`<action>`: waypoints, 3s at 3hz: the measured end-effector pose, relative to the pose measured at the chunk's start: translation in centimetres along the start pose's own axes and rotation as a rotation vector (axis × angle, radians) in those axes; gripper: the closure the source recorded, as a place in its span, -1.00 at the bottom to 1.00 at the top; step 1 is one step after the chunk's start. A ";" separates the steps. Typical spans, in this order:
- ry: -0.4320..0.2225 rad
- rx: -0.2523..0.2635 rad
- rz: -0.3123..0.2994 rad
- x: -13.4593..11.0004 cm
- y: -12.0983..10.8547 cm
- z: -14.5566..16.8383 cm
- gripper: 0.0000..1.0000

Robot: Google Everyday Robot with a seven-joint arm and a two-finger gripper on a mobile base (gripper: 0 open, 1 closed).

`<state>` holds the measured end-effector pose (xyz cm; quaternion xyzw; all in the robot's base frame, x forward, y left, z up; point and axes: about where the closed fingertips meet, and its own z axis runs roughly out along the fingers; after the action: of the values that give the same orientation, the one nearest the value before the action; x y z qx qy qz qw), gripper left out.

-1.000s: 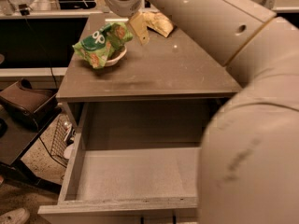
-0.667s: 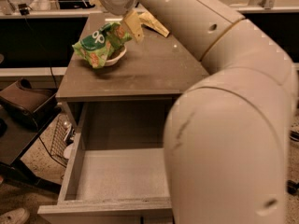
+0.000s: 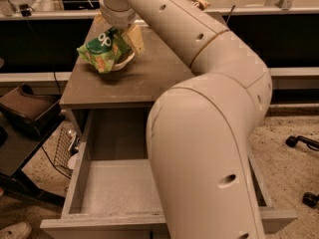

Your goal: Pick green rice chip bag from paper bowl and place on counter

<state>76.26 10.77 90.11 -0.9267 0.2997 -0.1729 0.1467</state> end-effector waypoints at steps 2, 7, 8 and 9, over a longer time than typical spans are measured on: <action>-0.003 -0.002 -0.002 -0.1 0.0 0.7 0.23; 0.176 0.164 0.039 7.5 -1.3 -11.6 1.00; 0.177 0.204 0.212 11.9 4.1 -12.2 1.00; 0.137 0.247 0.403 16.0 10.7 -11.7 1.00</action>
Offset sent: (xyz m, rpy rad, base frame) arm 0.0010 0.0007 -0.0029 -0.0009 0.0016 0.0006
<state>78.21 -9.21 100.30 -0.8092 0.4644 -0.2378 0.2701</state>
